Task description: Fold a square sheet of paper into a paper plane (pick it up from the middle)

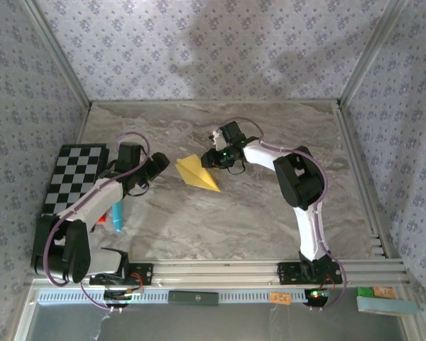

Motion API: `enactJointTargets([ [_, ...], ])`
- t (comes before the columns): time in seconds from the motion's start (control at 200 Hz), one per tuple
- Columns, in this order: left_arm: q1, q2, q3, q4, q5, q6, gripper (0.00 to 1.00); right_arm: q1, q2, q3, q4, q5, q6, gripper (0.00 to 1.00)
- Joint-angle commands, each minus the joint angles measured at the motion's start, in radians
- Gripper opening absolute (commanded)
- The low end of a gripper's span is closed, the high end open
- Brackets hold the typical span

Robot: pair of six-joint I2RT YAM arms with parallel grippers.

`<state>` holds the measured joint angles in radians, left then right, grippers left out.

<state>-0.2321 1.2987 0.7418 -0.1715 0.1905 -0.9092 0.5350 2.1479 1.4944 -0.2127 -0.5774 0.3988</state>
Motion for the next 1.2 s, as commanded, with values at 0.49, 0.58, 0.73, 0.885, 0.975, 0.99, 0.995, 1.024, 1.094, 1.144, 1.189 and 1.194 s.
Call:
enactJointTargets([
  [0.49, 0.017, -0.057, -0.076, 0.168, 0.087, 0.008, 0.99, 0.009, 0.077, 0.103, -0.018, -0.136, -0.024, 0.08],
  [0.58, 0.017, -0.068, -0.088, 0.202, 0.120, 0.016, 0.99, 0.003, 0.048, 0.089, 0.018, -0.142, -0.003, 0.02],
  [0.73, 0.017, -0.081, -0.108, 0.292, 0.217, 0.009, 0.99, -0.010, -0.053, 0.014, 0.139, -0.166, 0.075, 0.00],
  [0.885, 0.003, -0.081, -0.112, 0.411, 0.325, -0.051, 0.99, -0.029, -0.174, -0.082, 0.305, -0.196, 0.212, 0.00],
  [0.975, -0.027, -0.074, -0.097, 0.456, 0.355, -0.074, 0.98, -0.041, -0.229, -0.133, 0.408, -0.209, 0.316, 0.00],
  [0.99, -0.033, -0.072, -0.092, 0.461, 0.358, -0.075, 0.98, -0.042, -0.239, -0.140, 0.424, -0.211, 0.332, 0.00],
  [0.995, -0.035, -0.072, -0.090, 0.463, 0.359, -0.075, 0.98, -0.042, -0.242, -0.141, 0.430, -0.212, 0.338, 0.00],
  [1.024, -0.050, -0.068, -0.079, 0.472, 0.364, -0.078, 0.98, -0.045, -0.257, -0.159, 0.468, -0.213, 0.372, 0.00],
  [1.094, -0.087, -0.054, -0.054, 0.491, 0.363, -0.082, 0.97, -0.055, -0.288, -0.193, 0.561, -0.218, 0.456, 0.00],
  [1.144, -0.113, -0.039, -0.038, 0.513, 0.362, -0.089, 0.97, -0.059, -0.303, -0.213, 0.626, -0.225, 0.512, 0.00],
  [1.189, -0.131, -0.022, -0.024, 0.537, 0.364, -0.102, 0.95, -0.062, -0.314, -0.225, 0.667, -0.231, 0.554, 0.00],
  [1.194, -0.133, -0.021, -0.024, 0.540, 0.365, -0.104, 0.95, -0.062, -0.314, -0.226, 0.671, -0.231, 0.558, 0.00],
])
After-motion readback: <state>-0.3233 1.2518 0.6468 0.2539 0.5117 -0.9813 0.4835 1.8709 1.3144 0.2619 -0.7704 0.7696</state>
